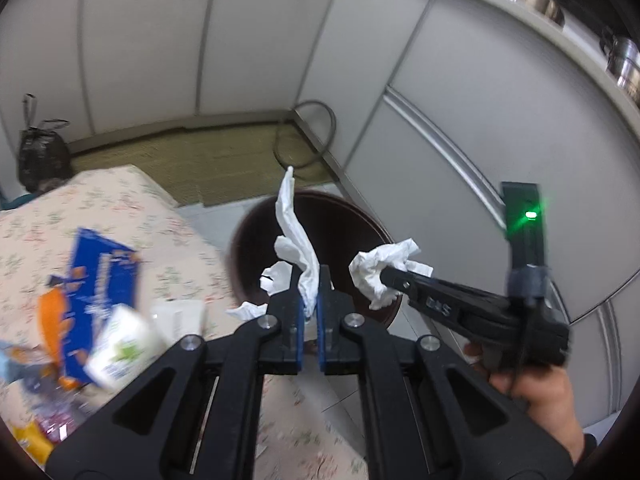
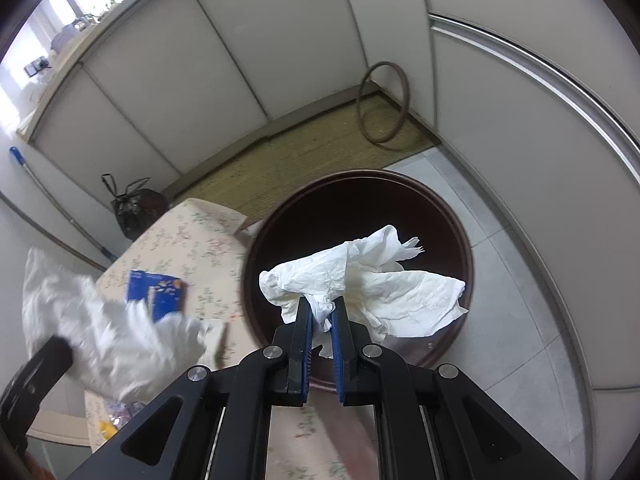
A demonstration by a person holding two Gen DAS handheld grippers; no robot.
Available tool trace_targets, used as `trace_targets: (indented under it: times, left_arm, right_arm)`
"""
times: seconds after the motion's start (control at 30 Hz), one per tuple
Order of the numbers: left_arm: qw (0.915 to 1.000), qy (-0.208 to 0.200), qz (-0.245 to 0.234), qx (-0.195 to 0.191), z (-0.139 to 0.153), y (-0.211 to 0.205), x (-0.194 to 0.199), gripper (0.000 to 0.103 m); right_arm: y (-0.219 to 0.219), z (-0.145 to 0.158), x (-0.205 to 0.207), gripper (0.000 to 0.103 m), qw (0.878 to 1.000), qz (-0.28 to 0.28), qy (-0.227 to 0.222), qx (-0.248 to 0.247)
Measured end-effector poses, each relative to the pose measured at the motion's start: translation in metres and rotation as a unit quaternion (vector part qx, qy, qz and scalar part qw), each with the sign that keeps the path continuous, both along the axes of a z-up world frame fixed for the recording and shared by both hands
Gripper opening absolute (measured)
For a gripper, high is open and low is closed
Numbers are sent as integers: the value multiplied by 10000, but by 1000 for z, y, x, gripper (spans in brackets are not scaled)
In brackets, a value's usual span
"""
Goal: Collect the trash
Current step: 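Carry tissues over the brown bin and open both grippers to drop them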
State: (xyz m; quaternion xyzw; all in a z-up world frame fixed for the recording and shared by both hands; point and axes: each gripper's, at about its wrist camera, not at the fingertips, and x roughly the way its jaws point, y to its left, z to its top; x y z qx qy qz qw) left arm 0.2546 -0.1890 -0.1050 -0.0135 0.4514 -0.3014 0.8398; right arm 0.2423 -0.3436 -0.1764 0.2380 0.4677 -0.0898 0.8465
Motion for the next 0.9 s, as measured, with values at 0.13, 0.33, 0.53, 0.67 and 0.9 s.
trace_targets:
  times: [0.13,0.33,0.53,0.67,0.9]
  left_arm:
    - [9997,197,-102,90,-33,-26,14,6]
    - [9996,203,-174,56,-52,-45,23,6]
    - [9992,-309,118,240,-34,-45,14,63]
    - [9976,-583,162,340,-20,-36,3,67]
    - [9948,-883,310,411,2,-9,-18,77]
  right_arm:
    - [-22,-18,-6,10,9996,-166,127,190]
    - [-42,-25,-17,14,9984,-377,53,421]
    - [-54,-8,-30,53,9971,-584,-191,457]
    - [-54,9,-38,58,9969,-637,-350,315]
    - [-37,47,-49,67,9962,-514,-686,-127]
